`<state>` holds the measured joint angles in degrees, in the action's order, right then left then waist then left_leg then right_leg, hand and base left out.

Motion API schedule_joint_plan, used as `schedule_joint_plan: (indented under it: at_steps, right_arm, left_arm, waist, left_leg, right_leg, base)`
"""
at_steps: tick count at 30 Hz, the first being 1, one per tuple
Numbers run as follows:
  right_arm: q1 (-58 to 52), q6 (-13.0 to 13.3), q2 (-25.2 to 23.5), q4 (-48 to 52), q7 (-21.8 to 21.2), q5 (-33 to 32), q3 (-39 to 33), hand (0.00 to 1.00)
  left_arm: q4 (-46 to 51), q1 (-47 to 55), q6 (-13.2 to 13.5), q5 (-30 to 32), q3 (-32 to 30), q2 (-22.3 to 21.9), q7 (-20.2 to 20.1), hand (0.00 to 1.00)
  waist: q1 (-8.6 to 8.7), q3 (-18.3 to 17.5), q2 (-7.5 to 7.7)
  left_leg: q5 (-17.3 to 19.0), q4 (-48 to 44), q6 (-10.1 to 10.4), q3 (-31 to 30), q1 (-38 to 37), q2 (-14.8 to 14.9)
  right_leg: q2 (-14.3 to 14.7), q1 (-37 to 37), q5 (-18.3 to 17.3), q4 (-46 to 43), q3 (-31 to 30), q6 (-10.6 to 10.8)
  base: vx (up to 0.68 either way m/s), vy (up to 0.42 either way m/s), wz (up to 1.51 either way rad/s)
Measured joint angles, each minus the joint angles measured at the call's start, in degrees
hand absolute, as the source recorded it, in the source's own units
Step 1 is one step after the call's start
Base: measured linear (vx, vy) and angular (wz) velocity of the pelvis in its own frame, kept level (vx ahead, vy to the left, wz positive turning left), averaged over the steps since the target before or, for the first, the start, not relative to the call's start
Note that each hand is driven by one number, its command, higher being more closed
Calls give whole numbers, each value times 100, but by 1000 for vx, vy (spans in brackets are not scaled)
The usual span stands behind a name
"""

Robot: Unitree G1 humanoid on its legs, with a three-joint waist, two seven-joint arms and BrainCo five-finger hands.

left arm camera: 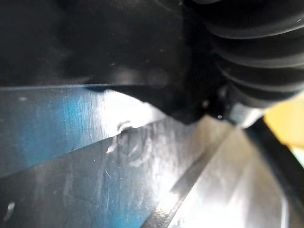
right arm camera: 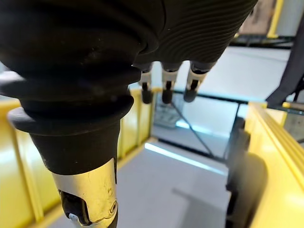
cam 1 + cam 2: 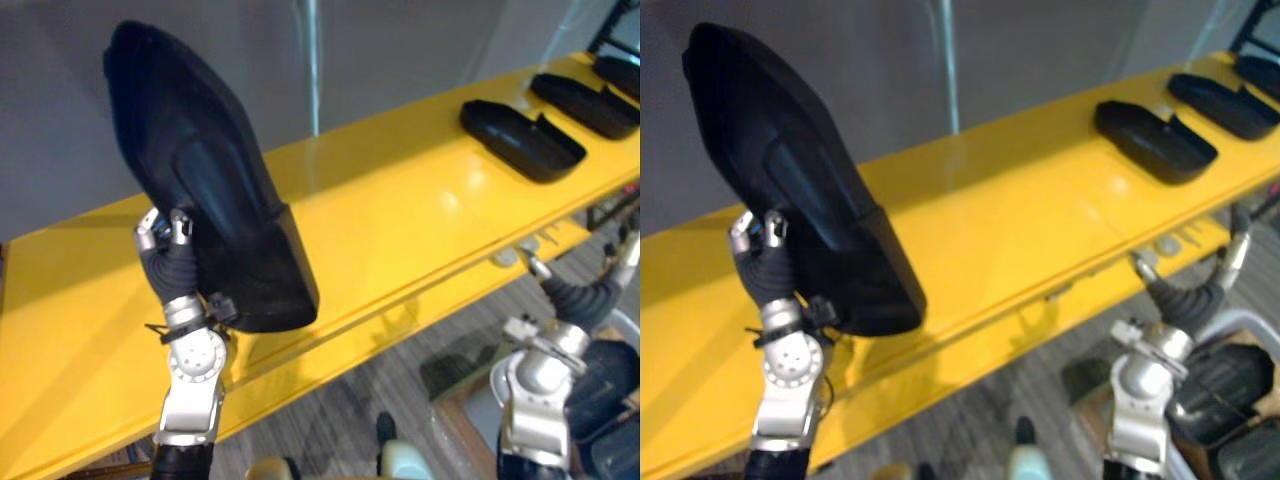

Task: Walk over and take plastic housings, then place them on the shelf

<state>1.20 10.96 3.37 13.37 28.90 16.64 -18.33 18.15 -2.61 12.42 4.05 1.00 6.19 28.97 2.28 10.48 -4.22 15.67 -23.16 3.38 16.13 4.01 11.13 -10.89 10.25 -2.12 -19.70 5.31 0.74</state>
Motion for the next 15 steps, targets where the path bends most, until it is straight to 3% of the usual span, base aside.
schedule_joint_plan:
  at_steps: [1,2,3,4,5,6,7,8,9,11,15]
  right_arm:
    - [111,-27,85,-157,-3,3,28,0]
    - [171,-41,109,-211,-3,3,55,0]
    - [309,-65,139,-280,-3,4,174,0]
    - [355,-72,133,-300,-6,4,239,0]
    - [452,-80,152,-359,-33,11,405,0]
    - [559,-83,261,-505,-72,110,598,0]
    - [539,-87,299,-532,-106,116,668,0]
    - [410,-101,313,-538,-156,116,770,0]
    - [293,-101,313,-535,-176,115,779,0]
    - [163,-91,360,-500,-244,112,717,0]
    - [-145,-98,367,-441,-264,110,481,0]
  left_arm:
    - [12,40,4,-95,27,0,-6,100]
    - [43,67,5,-145,10,2,4,100]
    - [161,118,14,-186,-54,67,12,100]
    - [208,145,22,-187,-82,81,11,100]
    - [232,239,50,-188,-119,55,14,100]
    - [218,480,36,-194,-163,-249,9,100]
    - [218,592,10,-197,-162,-407,-8,100]
    - [219,754,4,-200,-98,-659,-36,100]
    - [229,841,2,-227,-7,-736,-33,100]
    - [260,843,-3,-312,29,-720,-38,100]
    - [580,749,-12,-303,21,-652,-55,100]
  waist:
    - [-56,8,3]
    - [-110,7,6]
    - [-200,0,124]
    - [-232,0,198]
    - [-324,34,317]
    - [-312,53,96]
    - [-285,43,26]
    - [-262,47,10]
    - [-209,65,39]
    - [-134,70,50]
    - [-128,85,72]
  left_leg:
    - [3,-152,11,-27,101,137]
    - [3,-235,17,-37,166,186]
    - [0,-299,201,-57,341,312]
    - [-2,-284,309,-65,385,341]
    - [-121,-205,544,-63,411,435]
    - [-264,-20,733,-87,397,706]
    - [-406,147,794,-101,348,818]
    - [-689,490,667,-157,181,887]
    - [-938,635,405,-288,122,909]
    - [-1175,645,390,-420,183,890]
    - [-883,667,297,-466,88,486]
  right_leg:
    - [-294,-24,-29,-284,124,116]
    - [-386,-27,6,-307,157,248]
    - [-624,-48,217,-168,191,725]
    - [-657,-62,193,-55,196,966]
    - [-550,-183,-230,254,327,1226]
    - [-211,-212,-224,503,396,1108]
    - [-44,-215,-215,568,400,1063]
    - [143,-211,-257,563,393,907]
    - [251,-236,-281,563,405,765]
    - [318,-285,-289,650,462,633]
    - [220,-448,-200,821,471,583]
  base:
    - [-18,-187,17]
    - [-41,-261,15]
    - [-41,-303,5]
    - [-19,-404,-6]
    - [3,-533,-33]
    - [14,-523,-38]
    - [26,-409,-39]
    - [66,-371,-20]
    - [66,-357,-15]
    - [36,-271,1]
    - [15,-5,3]
